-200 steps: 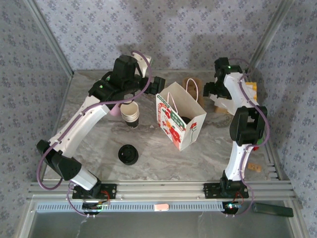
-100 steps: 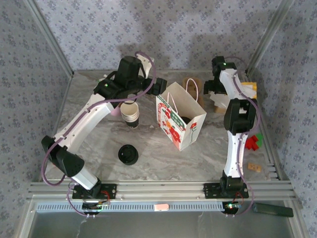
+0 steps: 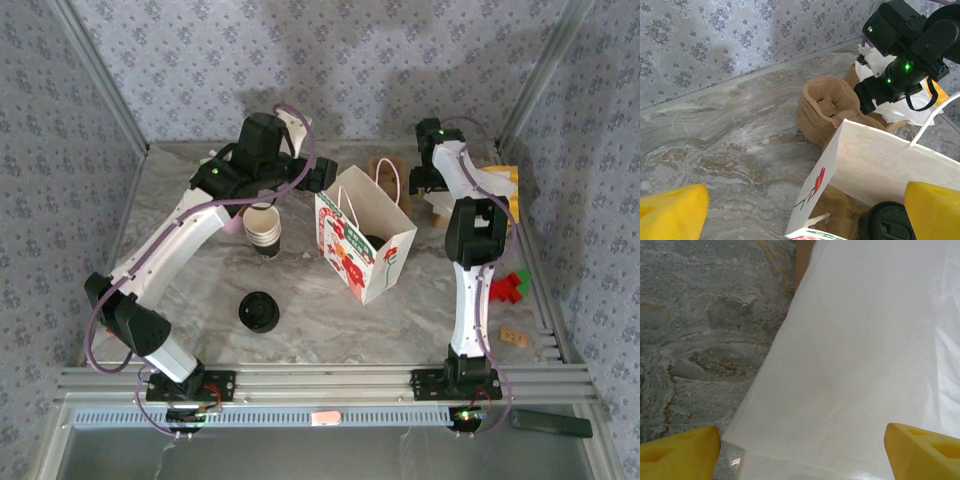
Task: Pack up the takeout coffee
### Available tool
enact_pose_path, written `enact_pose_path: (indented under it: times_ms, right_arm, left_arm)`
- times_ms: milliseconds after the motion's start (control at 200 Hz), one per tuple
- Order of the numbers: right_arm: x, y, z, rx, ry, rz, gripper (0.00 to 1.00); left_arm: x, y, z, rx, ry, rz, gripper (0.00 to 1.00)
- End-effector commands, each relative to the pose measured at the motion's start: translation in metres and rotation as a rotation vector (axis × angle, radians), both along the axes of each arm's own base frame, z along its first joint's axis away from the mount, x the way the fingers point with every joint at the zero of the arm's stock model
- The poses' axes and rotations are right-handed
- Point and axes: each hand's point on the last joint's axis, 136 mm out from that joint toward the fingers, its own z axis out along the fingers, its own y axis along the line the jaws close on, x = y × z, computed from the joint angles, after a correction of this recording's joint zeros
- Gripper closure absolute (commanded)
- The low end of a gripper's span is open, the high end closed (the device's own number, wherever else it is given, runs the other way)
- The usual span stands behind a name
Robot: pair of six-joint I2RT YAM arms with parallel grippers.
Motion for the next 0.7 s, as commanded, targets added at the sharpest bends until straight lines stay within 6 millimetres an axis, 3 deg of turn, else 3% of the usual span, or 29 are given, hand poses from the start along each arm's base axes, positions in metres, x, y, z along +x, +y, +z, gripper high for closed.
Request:
enact_pose_path:
  times_ms: [0, 695]
  right_arm:
    - [-0.005, -0.008, 0.017, -0.037, -0.024, -0.019, 0.15]
    - [-0.007, -0.01, 0.047, -0.039, -0.094, -0.014, 0.37]
  left_arm:
    - [0.004, -0.003, 0.019, -0.046, -0.035, -0.006, 0.0]
    - [0.002, -0.005, 0.022, -0.063, -0.032, -0.014, 0.0]
